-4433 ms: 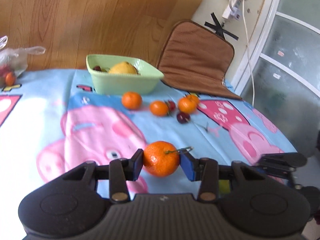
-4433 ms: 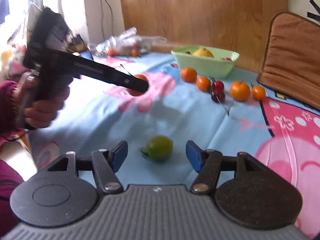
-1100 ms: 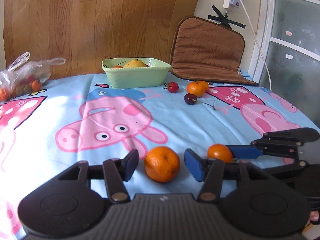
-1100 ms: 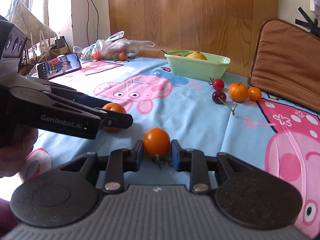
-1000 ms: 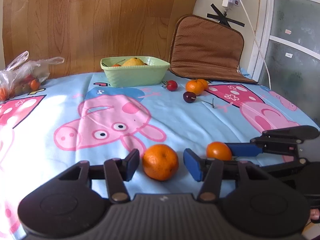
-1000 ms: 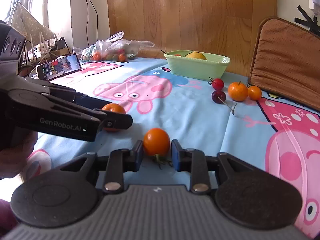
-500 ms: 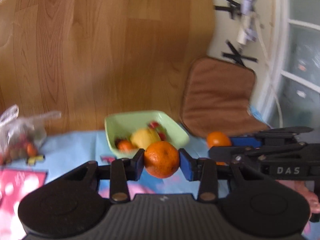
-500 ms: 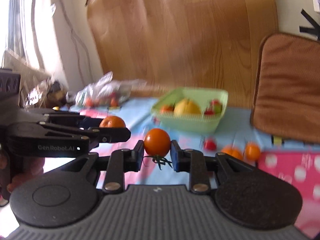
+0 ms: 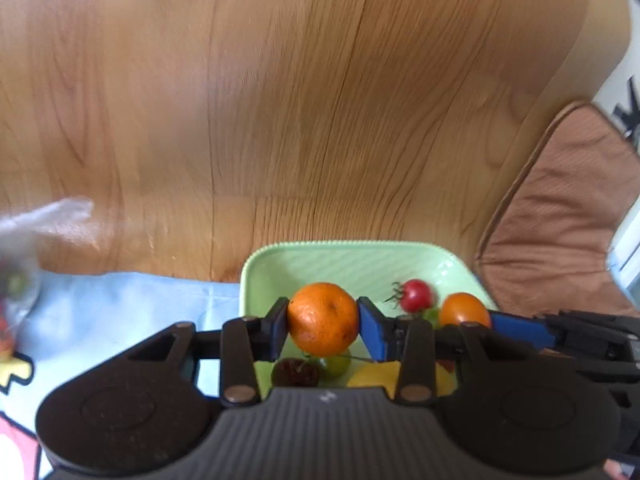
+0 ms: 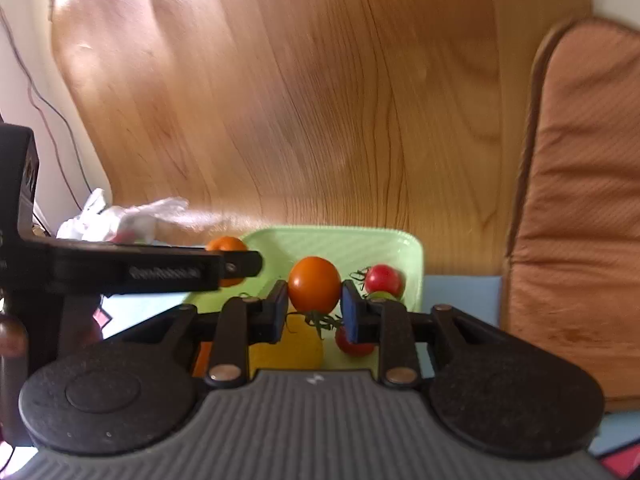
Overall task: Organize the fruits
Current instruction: 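Carry the tangerine and orange tomato into the green bowl and open both tools, then grasp a red cherry tomato with the left tool while the right tool grasps a dark cherry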
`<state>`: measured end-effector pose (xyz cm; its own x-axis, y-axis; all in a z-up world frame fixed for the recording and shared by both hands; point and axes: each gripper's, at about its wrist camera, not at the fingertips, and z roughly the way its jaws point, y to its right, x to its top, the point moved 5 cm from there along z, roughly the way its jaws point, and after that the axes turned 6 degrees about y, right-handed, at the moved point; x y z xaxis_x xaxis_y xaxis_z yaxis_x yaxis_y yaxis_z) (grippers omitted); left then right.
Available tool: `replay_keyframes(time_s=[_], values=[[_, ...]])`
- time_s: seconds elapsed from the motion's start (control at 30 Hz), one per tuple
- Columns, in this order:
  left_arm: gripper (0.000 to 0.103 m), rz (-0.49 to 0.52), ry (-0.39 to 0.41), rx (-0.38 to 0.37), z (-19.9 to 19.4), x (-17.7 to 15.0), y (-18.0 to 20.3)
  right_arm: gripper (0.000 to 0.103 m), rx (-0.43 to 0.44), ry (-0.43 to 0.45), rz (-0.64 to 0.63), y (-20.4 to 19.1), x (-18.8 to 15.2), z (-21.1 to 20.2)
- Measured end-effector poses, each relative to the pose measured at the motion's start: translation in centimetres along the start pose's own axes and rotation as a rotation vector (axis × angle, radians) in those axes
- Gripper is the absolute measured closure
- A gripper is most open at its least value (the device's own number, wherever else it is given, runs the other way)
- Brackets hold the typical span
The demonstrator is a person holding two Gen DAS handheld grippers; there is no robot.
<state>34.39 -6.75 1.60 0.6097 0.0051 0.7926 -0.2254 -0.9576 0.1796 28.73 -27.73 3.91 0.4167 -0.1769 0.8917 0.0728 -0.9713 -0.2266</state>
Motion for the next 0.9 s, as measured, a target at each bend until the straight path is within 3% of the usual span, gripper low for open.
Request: replay_keyframes(time_s=[0.2,0.4,0.53,0.67,0.77,0.9], values=[[0.066,0.022,-0.007,0.030,1.2,-0.4,-0.1,0.070,-0.005,-0.038,-0.002,0.6,0.1,1.7],[0.065,0.008,0.074,0.040,-2.6,0.4,-0.2,0.071,-0.012,0.019,0.027,1.9,0.9,-2.2],[0.065,0.020,0.145,-0.047,-8.0,-0.4,1.2,0.071,-0.011,0.074,0.041,2.0,0.1,-7.5],[0.065,0.078,0.147,-0.176,-11.8,-3.7,4.1,0.070,0.023,0.115,0.022,1.0,-3.9,-13.3],[0.065,0.114,0.104,-0.253,-12.3,-6.5,6.4,0.070,0.014,0.123,-0.007,0.0,-7.9,-16.3],[0.065,0.131,0.059,-0.272,-10.3,-8.6,8.3,0.070,-0.040,0.102,-0.061,-1.4,-11.1,-17.0]])
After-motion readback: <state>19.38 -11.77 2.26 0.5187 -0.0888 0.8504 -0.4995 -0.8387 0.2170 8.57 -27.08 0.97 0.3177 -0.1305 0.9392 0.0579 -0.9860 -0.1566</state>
